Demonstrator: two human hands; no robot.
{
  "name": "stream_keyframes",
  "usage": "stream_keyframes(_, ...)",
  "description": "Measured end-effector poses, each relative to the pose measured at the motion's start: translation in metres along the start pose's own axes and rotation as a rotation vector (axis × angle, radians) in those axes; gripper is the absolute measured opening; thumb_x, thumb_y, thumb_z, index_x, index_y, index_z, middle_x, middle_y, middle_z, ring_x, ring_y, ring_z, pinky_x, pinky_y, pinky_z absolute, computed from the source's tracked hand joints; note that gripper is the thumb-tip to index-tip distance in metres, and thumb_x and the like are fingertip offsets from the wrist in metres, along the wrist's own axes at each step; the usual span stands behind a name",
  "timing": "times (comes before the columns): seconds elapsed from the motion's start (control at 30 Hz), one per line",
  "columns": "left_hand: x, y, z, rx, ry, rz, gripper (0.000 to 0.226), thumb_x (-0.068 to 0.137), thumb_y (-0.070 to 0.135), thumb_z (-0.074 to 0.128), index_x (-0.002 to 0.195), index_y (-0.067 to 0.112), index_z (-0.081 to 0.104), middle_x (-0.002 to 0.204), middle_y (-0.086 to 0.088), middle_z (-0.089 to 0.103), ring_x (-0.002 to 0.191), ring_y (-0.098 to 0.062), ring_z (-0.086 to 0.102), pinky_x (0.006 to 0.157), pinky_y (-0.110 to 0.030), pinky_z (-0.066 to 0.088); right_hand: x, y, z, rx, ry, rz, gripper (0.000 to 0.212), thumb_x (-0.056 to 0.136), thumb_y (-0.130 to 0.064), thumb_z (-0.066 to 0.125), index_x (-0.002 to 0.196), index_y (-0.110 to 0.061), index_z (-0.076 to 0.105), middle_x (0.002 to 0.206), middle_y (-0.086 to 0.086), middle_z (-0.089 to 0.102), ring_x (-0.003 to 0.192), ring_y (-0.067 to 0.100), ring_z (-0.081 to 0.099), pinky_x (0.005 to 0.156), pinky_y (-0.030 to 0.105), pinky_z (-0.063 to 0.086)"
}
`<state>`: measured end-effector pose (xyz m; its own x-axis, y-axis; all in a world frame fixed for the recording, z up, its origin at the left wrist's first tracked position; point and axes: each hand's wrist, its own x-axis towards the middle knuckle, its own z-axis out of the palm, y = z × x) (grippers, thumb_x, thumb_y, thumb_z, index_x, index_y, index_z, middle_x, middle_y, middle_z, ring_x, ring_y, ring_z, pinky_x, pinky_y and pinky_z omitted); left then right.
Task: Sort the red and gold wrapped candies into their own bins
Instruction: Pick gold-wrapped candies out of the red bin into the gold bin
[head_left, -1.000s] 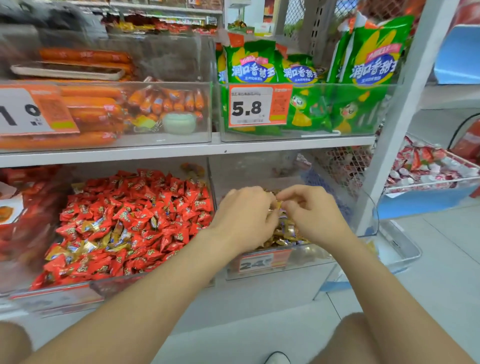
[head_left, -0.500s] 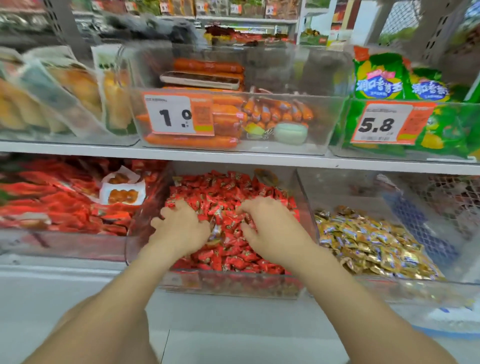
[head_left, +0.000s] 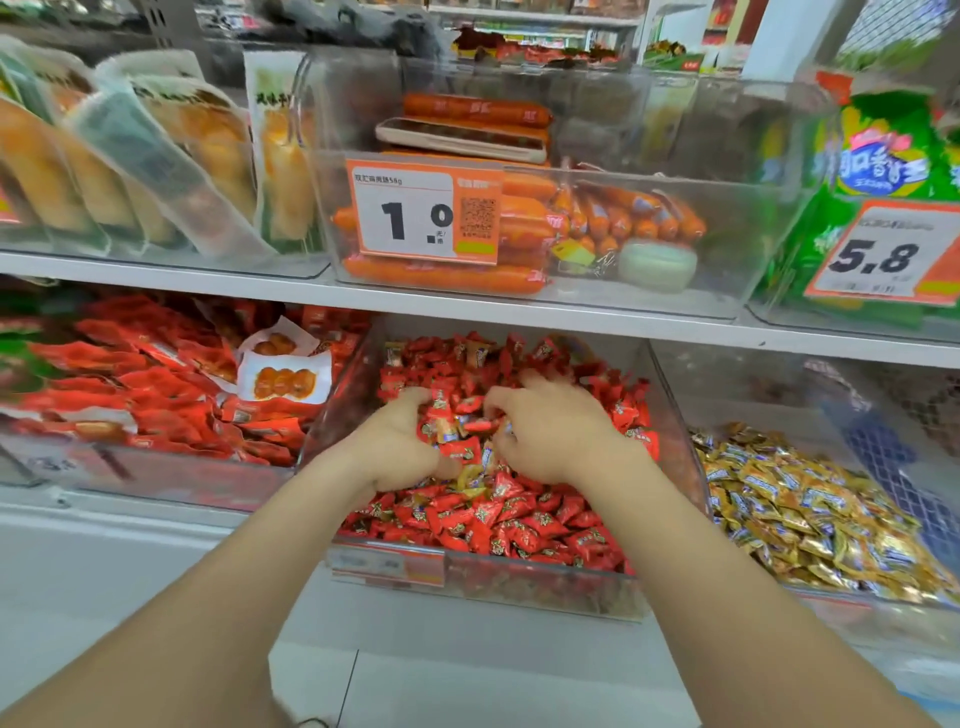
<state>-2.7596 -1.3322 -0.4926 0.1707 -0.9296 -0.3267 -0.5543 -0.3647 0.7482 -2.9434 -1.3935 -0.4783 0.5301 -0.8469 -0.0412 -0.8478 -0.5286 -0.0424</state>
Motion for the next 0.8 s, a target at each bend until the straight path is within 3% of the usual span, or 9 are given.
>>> stream_keyframes(0.1,-0.009,0.000,-0.001,0.002,-0.079,0.077,0.100,0.076,0.033,0.094,0.156,0.039,0.035,0.155,0.003,0.043,0.125,-0.018,0.052,0.103,-0.032,0.047,-0.018,0.006,-0.004,0.097,-0.014,0.049,0.029,0.092,-0.041,0.055,0.119,-0.036,0.065,0.109,0.003,0.054,0.114,0.036,0.058,0.093,0.041,0.050)
stream_keyframes(0.2,-0.011,-0.004,0.002,0.219,-0.059,0.079,0.110,0.065,0.056,0.093,0.155,0.048,0.029,0.160,-0.005,0.032,0.137,-0.027,0.043,0.113,-0.041,0.042,-0.032,0.002,-0.004,0.050,0.080,0.090,0.044,0.090,-0.042,0.056,0.134,-0.040,0.060,0.121,0.008,0.054,0.117,0.039,0.053,0.100,0.046,0.047)
stream_keyframes(0.3,-0.008,-0.004,0.002,0.271,-0.080,-0.048,0.143,0.055,0.064,0.094,0.165,0.036,0.006,0.172,-0.010,0.007,0.155,-0.036,0.023,0.122,-0.051,0.034,-0.037,-0.003,-0.008,-0.022,0.213,0.125,0.050,0.087,-0.044,0.063,0.137,-0.044,0.058,0.128,0.006,0.052,0.122,0.036,0.045,0.102,0.046,0.042)
stream_keyframes(0.37,-0.007,-0.001,-0.003,0.232,-0.107,-0.047,0.148,0.056,0.060,0.097,0.166,0.027,0.004,0.173,-0.010,0.013,0.155,-0.032,0.026,0.122,-0.046,0.036,-0.037,-0.003,-0.009,0.070,0.282,0.119,0.041,0.086,-0.038,0.068,0.127,-0.040,0.066,0.120,0.003,0.056,0.118,0.032,0.049,0.099,0.043,0.046)
stream_keyframes(0.5,-0.008,0.003,-0.013,0.313,-0.091,0.059,0.124,0.062,0.059,0.095,0.161,0.023,0.030,0.165,-0.001,0.036,0.146,-0.024,0.042,0.110,-0.033,0.042,-0.034,0.003,-0.005,0.235,0.297,0.057,0.028,0.081,-0.026,0.073,0.108,-0.033,0.072,0.106,-0.003,0.056,0.108,0.023,0.054,0.095,0.042,0.052)
stream_keyframes(0.63,-0.012,-0.001,-0.018,0.386,0.002,0.161,0.101,0.059,0.061,0.095,0.146,0.037,0.049,0.149,-0.003,0.049,0.127,-0.023,0.056,0.103,-0.039,0.052,-0.034,0.009,-0.002,0.177,0.173,0.006,0.040,0.085,-0.050,0.072,0.123,-0.037,0.069,0.114,-0.006,0.061,0.113,0.023,0.056,0.099,0.045,0.048)
stream_keyframes(0.7,-0.013,-0.003,-0.019,0.398,0.032,0.221,0.092,0.058,0.059,0.096,0.138,0.041,0.054,0.139,0.001,0.051,0.120,-0.020,0.056,0.099,-0.037,0.051,-0.033,0.009,-0.003,0.068,0.146,0.008,0.040,0.088,-0.055,0.070,0.125,-0.039,0.068,0.118,-0.008,0.064,0.117,0.023,0.054,0.100,0.046,0.043)
stream_keyframes(0.8,-0.019,-0.001,-0.019,0.406,0.076,0.270,0.087,0.062,0.048,0.098,0.133,0.041,0.050,0.127,0.008,0.039,0.113,-0.018,0.052,0.093,-0.033,0.048,-0.031,0.006,-0.004,0.058,0.190,0.012,0.019,0.091,-0.047,0.065,0.104,-0.035,0.074,0.100,-0.014,0.068,0.106,0.020,0.053,0.098,0.045,0.041)
